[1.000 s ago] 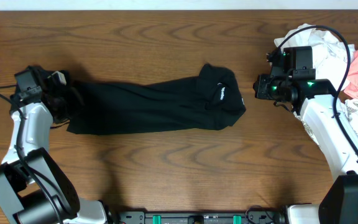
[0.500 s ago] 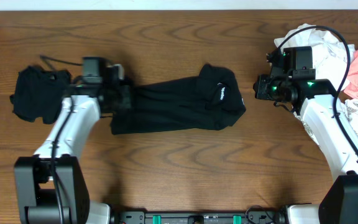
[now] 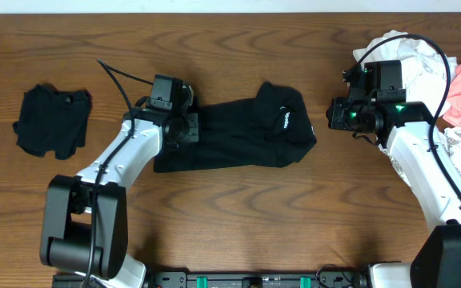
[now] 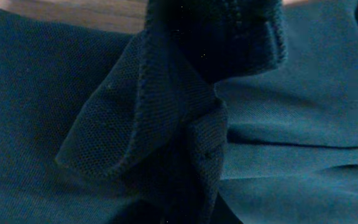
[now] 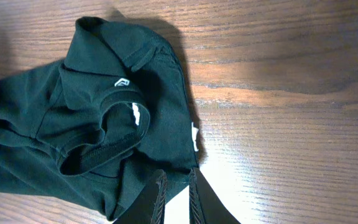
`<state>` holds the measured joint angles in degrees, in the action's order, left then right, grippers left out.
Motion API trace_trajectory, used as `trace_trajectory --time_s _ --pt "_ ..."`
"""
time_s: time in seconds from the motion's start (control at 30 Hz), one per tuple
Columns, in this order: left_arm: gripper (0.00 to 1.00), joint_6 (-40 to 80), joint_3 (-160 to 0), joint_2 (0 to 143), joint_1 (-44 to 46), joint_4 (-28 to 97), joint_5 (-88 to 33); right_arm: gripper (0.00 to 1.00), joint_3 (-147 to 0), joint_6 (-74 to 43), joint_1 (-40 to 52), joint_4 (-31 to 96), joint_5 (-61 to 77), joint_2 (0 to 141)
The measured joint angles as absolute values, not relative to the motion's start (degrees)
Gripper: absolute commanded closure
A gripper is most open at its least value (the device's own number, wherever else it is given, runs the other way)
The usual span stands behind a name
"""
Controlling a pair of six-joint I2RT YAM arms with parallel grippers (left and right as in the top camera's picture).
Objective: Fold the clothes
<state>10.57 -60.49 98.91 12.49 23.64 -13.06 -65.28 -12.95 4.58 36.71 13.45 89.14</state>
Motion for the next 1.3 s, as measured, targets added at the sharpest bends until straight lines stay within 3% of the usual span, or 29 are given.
trace_trajectory --time_s 0.17,0.33,0.4,0.67,0.9,1.3 --pt "0.83 10.90 -60.49 98.94 12.49 22.44 -13.15 0.86 -65.28 -12.95 4.58 36.71 13.45 89.14" --pt "0.48 11.70 -60.49 98.94 12.51 19.40 -15.99 0.86 -65.28 -12.95 4.58 36.75 13.47 89.14" --pt "0.41 12.14 -60.53 98.94 12.51 18.83 -17.58 0.86 -65.28 -12.95 4.58 36.75 13.45 89.14" --pt "0.41 13.32 -60.53 98.94 12.53 18.79 -21.93 0.86 -65.28 -12.95 4.58 36.77 13.45 89.14" --pt "0.52 12.91 -60.53 97.58 12.53 17.72 -22.48 0.85 -65.28 -12.95 4.58 36.77 13.45 89.14" --pt "0.52 12.19 -60.90 94.91 12.53 25.91 -9.19 0.85 -65.28 -12.95 4.58 36.97 13.45 89.14"
